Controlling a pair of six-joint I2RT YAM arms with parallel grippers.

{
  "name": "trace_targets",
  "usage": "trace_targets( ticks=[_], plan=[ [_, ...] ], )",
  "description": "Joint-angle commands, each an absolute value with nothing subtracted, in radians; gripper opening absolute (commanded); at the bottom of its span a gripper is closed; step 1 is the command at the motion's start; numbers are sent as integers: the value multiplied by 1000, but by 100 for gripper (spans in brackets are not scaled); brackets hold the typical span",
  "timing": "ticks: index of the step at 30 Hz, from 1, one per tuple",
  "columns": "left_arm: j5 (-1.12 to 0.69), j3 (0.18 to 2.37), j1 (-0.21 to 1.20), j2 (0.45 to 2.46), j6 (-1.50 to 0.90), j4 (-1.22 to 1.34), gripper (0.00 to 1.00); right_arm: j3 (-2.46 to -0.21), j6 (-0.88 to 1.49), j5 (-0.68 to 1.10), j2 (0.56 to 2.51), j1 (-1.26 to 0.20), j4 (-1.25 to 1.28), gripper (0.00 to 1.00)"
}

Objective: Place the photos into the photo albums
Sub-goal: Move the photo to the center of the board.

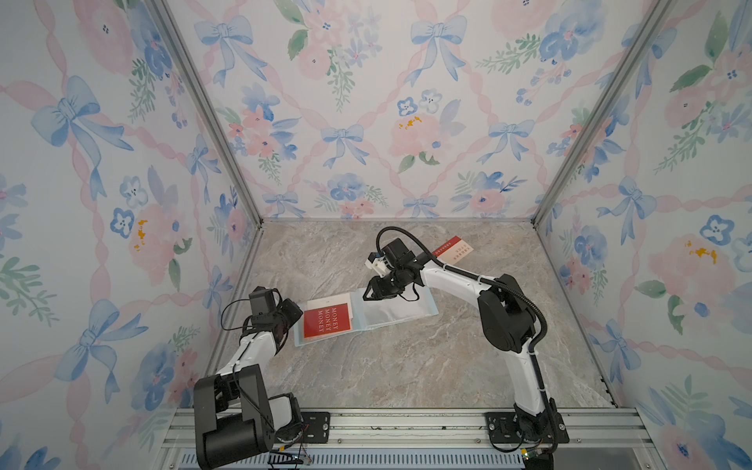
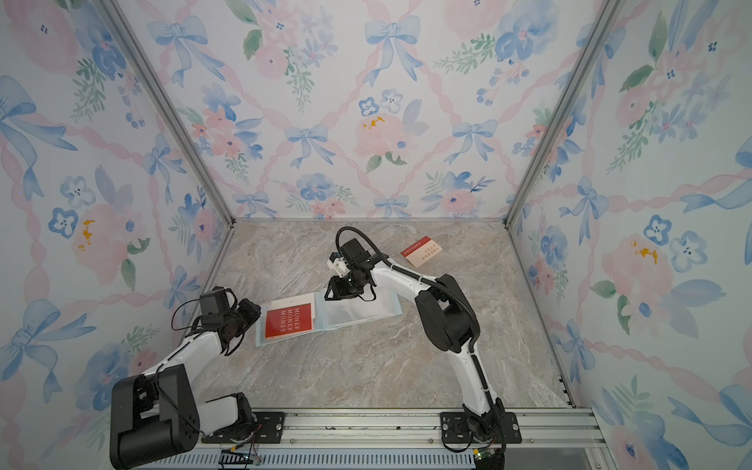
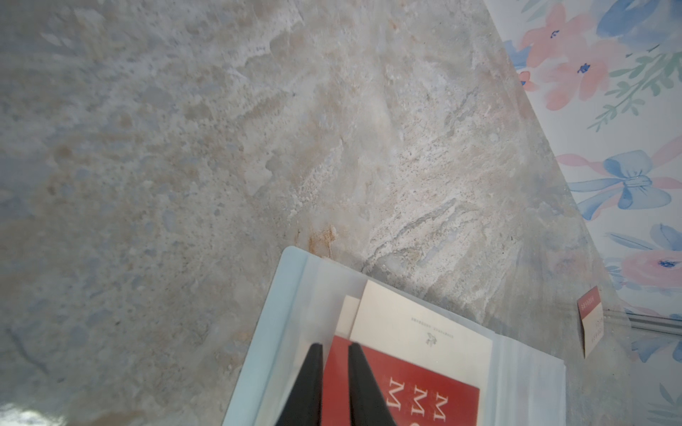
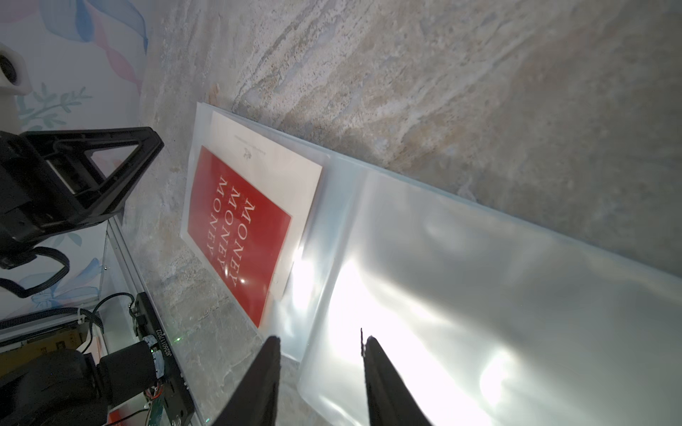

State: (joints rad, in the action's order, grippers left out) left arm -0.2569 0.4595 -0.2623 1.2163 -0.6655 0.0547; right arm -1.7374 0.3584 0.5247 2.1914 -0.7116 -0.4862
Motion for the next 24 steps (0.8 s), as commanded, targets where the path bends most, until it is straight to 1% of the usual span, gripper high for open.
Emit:
trace_targets(
  ticks=[1,5,10,15,20,24],
  plan=[
    [-291,494,-259,1194,-673,49,17,-1685,368,536,2136,-665,-452,39],
    [-324,519,-231,1197,-665,49,16,-1657,360,520,2110,-583,-455,39],
    [-331,588,-127,1254,-657,50,16,-1688,318,463,2109,-473,-509,39],
    [-296,662,-17,1295,-665,51,16,-1735,261,376,2117,-360,-587,39],
    [-273,756,70,1373,-669,50,17,-1750,275,377,2122,-235,-587,39],
    [-233,813,132,1429,-680,51,17,-1813,262,376,2154,-165,-625,39]
  ],
)
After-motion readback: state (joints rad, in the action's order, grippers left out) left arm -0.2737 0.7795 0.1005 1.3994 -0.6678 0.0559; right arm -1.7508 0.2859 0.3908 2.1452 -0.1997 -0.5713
